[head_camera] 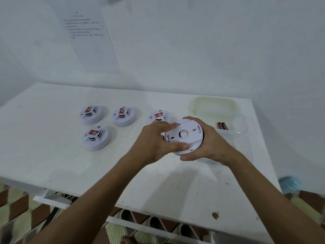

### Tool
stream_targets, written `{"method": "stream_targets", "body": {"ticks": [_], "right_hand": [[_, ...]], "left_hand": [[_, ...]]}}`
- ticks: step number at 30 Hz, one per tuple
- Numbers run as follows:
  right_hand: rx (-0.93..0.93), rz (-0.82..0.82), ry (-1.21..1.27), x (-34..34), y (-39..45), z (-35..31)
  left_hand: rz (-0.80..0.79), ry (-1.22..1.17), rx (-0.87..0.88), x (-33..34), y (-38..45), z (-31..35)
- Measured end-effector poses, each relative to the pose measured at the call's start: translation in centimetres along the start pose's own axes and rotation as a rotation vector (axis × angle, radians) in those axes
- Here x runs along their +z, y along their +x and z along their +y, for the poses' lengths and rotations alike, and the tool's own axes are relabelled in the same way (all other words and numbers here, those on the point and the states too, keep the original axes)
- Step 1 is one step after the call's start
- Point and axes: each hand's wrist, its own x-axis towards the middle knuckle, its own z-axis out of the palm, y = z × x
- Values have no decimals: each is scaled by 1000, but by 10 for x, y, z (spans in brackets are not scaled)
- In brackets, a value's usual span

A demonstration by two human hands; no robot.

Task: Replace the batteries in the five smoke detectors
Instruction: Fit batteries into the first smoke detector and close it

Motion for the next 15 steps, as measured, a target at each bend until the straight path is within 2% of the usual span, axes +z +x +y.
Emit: {"method": "stream_targets", "body": {"ticks": [4, 10, 15], "right_hand": [[-6, -3, -2, -3, 0, 2], [-24, 7, 29, -4, 2, -1], [-32, -12, 36, -4, 1, -5]], "left_hand": [[-40, 32, -27, -2, 2, -2], [6, 29, -28, -2, 0, 4], [-83, 7, -1, -5, -2, 5]]}}
